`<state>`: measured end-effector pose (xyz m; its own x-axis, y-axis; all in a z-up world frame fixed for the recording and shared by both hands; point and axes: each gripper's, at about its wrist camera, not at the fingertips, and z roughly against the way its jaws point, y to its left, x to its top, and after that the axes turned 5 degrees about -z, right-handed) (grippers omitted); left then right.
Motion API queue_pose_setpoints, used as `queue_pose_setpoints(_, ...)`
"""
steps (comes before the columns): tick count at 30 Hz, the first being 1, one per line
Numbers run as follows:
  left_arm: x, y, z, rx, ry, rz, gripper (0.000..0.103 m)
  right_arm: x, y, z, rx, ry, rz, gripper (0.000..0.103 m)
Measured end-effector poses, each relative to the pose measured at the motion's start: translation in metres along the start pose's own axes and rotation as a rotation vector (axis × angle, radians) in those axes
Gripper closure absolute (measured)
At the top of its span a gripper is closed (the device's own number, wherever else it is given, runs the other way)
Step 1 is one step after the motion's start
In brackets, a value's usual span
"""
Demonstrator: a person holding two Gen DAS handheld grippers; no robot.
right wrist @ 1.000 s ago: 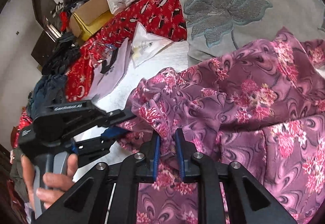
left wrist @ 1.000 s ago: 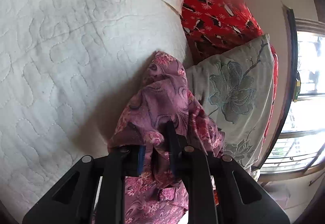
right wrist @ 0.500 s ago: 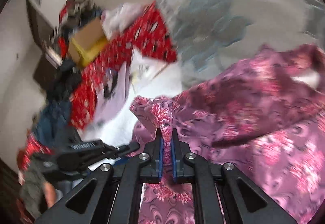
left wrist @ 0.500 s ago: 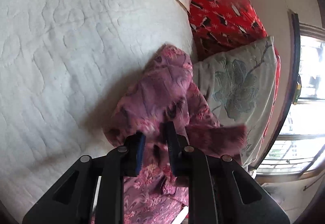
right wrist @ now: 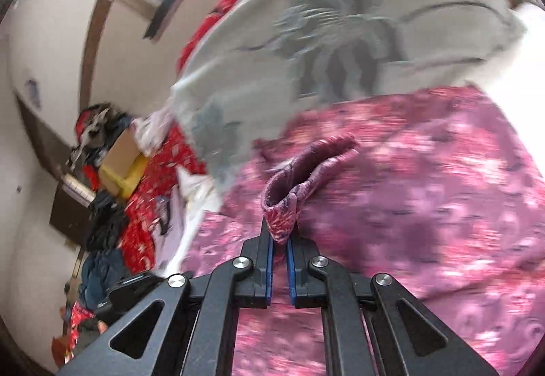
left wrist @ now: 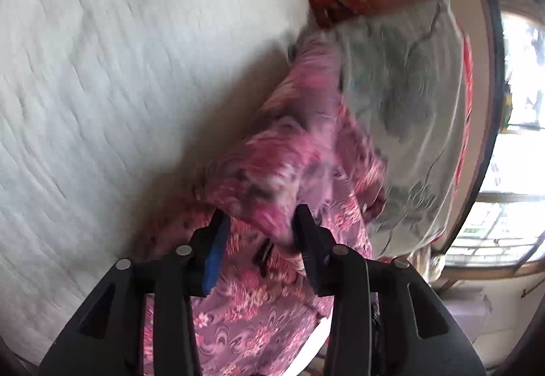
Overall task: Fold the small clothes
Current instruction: 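Fold the held shirt side over the body with both grippers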
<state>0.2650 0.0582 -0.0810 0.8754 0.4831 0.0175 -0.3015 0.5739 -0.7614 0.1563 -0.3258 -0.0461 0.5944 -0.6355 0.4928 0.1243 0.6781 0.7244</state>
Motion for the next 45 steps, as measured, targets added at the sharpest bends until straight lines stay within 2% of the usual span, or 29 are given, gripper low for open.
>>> queue_pose_setpoints(2, -0.007, -0.005, -0.011, 0.026, 0.015, -0.027, 0.066, 0.000, -0.021, 0.002, -0.015, 0.014, -0.061, 0.097)
queue_pose_setpoints(3, -0.010, -0.007, -0.015, 0.046, 0.016, -0.039, 0.069, 0.001, -0.035, 0.001, -0.019, 0.027, -0.105, 0.095)
queue_pose_setpoints(6, -0.013, -0.012, -0.020, 0.039, 0.018, -0.056, 0.088, -0.002, -0.067, 0.000, -0.035, 0.038, -0.221, 0.086)
queue_pose_setpoints(7, -0.014, -0.015, -0.020, 0.041, 0.016, -0.061, 0.088, 0.000, -0.073, -0.003, -0.031, 0.043, -0.248, 0.072)
queue_pose_setpoints(8, -0.014, -0.017, -0.019, 0.047, 0.013, -0.066, 0.088, 0.002, -0.078, -0.006, -0.025, 0.051, -0.265, 0.054)
queue_pose_setpoints(9, -0.014, -0.021, -0.017, 0.051, 0.004, -0.075, 0.091, 0.003, -0.082, -0.009, -0.027, 0.056, -0.273, 0.050)
queue_pose_setpoints(10, -0.014, -0.026, -0.015, 0.051, -0.006, -0.085, 0.093, 0.007, -0.085, -0.014, -0.023, 0.060, -0.284, 0.050)
queue_pose_setpoints(11, -0.013, -0.031, -0.011, 0.049, -0.016, -0.097, 0.094, 0.009, -0.086, -0.016, -0.013, 0.059, -0.289, 0.056)
queue_pose_setpoints(12, -0.014, -0.035, -0.007, 0.044, -0.027, -0.104, 0.094, 0.014, -0.085, -0.017, 0.011, 0.049, -0.278, 0.069)
queue_pose_setpoints(13, -0.015, -0.040, 0.001, 0.032, -0.042, -0.115, 0.094, 0.019, -0.080, -0.015, 0.013, 0.037, -0.251, 0.096)
queue_pose_setpoints(14, -0.015, -0.044, 0.006, 0.023, -0.051, -0.124, 0.094, 0.023, -0.076, -0.010, 0.013, 0.028, -0.231, 0.098)
queue_pose_setpoints(17, -0.019, -0.051, 0.015, 0.015, -0.064, -0.164, 0.094, 0.035, -0.060, 0.022, 0.085, -0.081, -0.180, 0.098)
queue_pose_setpoints(19, -0.026, -0.050, 0.007, 0.018, -0.026, -0.177, 0.094, 0.038, -0.057, 0.042, 0.072, -0.143, -0.141, 0.098)
queue_pose_setpoints(21, -0.033, -0.043, -0.005, 0.062, 0.008, -0.179, 0.094, 0.039, -0.068, 0.049, 0.022, -0.161, -0.137, 0.098)
queue_pose_setpoints(23, -0.039, -0.031, -0.012, 0.089, 0.044, -0.156, 0.094, 0.037, -0.088, 0.043, -0.064, -0.126, -0.163, 0.098)
queue_pose_setpoints(26, -0.047, -0.016, -0.010, 0.075, 0.078, -0.122, 0.094, 0.031, -0.117, 0.032, -0.157, -0.075, -0.223, 0.098)
queue_pose_setpoints(28, -0.051, -0.015, 0.002, 0.067, 0.063, -0.135, 0.094, 0.025, -0.132, 0.032, -0.160, -0.062, -0.260, 0.097)
queue_pose_setpoints(29, -0.051, -0.019, 0.009, 0.068, 0.045, -0.152, 0.094, 0.023, -0.134, 0.031, -0.134, -0.052, -0.273, 0.092)
queue_pose_setpoints(31, -0.046, -0.036, 0.018, 0.063, 0.012, -0.201, 0.093, 0.023, -0.136, 0.032, -0.128, -0.046, -0.292, 0.090)
queue_pose_setpoints(33, -0.035, -0.051, 0.017, 0.087, -0.015, -0.244, 0.085, 0.026, -0.136, 0.028, -0.118, -0.028, -0.308, 0.080)
queue_pose_setpoints(34, -0.029, -0.059, 0.013, 0.106, -0.019, -0.260, 0.083, 0.029, -0.134, 0.024, -0.121, -0.018, -0.314, 0.078)
queue_pose_setpoints(36, -0.022, -0.069, 0.004, 0.141, -0.027, -0.289, 0.081, 0.037, -0.121, 0.021, -0.125, -0.021, -0.265, 0.086)
queue_pose_setpoints(37, -0.017, -0.074, -0.004, 0.184, -0.035, -0.317, 0.081, 0.040, -0.113, 0.029, -0.100, -0.040, -0.225, 0.099)
queue_pose_setpoints(38, -0.016, -0.076, -0.007, 0.209, -0.040, -0.333, 0.081, 0.044, -0.100, 0.038, -0.080, -0.081, -0.174, 0.099)
queue_pose_setpoints(40, -0.014, -0.072, -0.019, 0.308, -0.043, -0.370, 0.081, 0.050, -0.084, 0.053, -0.054, -0.157, -0.115, 0.099)
queue_pose_setpoints(42, -0.016, -0.060, -0.030, 0.370, -0.027, -0.375, 0.081, 0.055, -0.079, 0.061, -0.091, -0.217, -0.081, 0.099)
queue_pose_setpoints(43, -0.017, -0.051, -0.036, 0.386, -0.013, -0.365, 0.082, 0.057, -0.084, 0.058, -0.128, -0.219, -0.081, 0.099)
queue_pose_setpoints(45, -0.020, -0.042, -0.037, 0.357, -0.028, -0.372, 0.082, 0.058, -0.101, 0.041, -0.202, -0.157, -0.102, 0.099)
